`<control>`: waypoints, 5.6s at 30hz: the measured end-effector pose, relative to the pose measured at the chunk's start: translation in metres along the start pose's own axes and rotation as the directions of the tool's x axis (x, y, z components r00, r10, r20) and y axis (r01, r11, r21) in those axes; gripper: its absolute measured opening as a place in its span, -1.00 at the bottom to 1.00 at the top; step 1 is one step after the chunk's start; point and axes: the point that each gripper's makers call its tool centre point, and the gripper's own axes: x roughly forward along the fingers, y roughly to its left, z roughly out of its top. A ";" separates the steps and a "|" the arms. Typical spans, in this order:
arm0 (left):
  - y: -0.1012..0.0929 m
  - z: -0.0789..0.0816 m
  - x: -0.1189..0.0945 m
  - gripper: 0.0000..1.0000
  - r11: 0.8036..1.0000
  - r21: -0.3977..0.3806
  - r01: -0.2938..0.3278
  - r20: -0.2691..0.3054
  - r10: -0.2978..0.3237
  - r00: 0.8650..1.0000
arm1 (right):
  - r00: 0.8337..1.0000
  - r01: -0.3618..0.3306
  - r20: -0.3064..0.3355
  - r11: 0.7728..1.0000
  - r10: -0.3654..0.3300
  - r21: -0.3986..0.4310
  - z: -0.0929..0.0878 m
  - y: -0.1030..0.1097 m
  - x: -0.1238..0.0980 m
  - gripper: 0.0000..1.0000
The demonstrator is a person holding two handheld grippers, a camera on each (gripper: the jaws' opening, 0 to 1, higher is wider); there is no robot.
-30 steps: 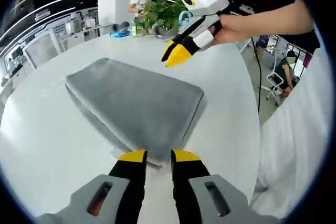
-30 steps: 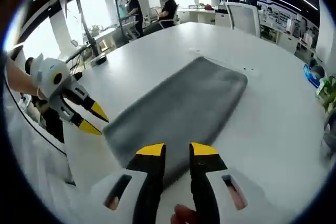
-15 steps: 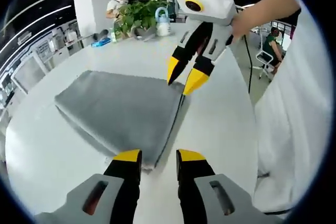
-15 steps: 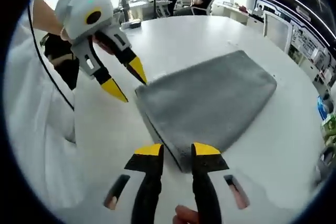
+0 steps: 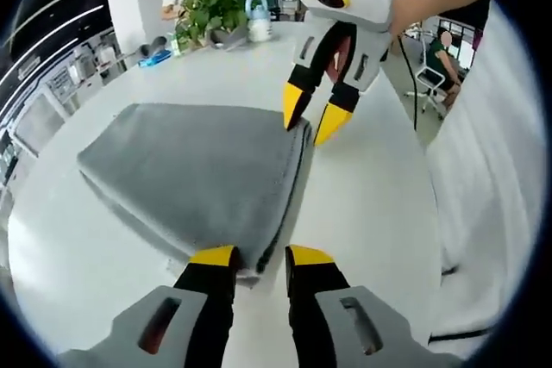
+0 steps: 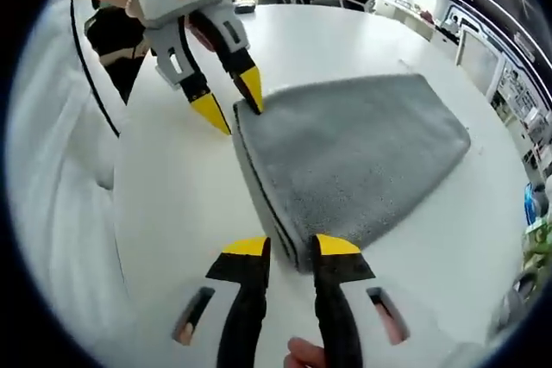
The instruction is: Fold the towel on the table until its edges align and the towel forms a compact rectangular stack.
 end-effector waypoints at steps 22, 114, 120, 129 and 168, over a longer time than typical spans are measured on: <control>0.017 0.004 0.010 -0.82 0.991 0.126 -0.049 -0.026 0.052 0.998 | 0.997 0.067 -0.018 0.993 -0.069 -0.092 0.001 -0.015 0.010 -0.94; 0.179 0.103 -0.072 -0.89 0.963 -0.254 -0.093 -0.050 0.083 0.995 | 0.990 0.128 0.056 0.990 -0.131 0.052 0.127 -0.170 -0.067 -1.00; 0.201 0.086 -0.053 -0.89 0.927 -0.357 -0.111 -0.059 0.096 0.994 | 0.986 0.157 0.045 0.986 -0.159 0.047 0.129 -0.189 -0.042 -1.00; 0.228 0.066 -0.025 -0.90 0.926 -0.350 -0.141 -0.065 0.126 0.990 | 0.987 0.143 0.051 0.984 -0.149 0.107 0.127 -0.216 -0.003 -1.00; 0.252 0.024 0.018 -0.65 0.841 -0.511 -0.177 -0.048 0.178 0.983 | 0.963 0.181 0.111 0.899 -0.244 0.398 0.101 -0.244 0.050 -0.91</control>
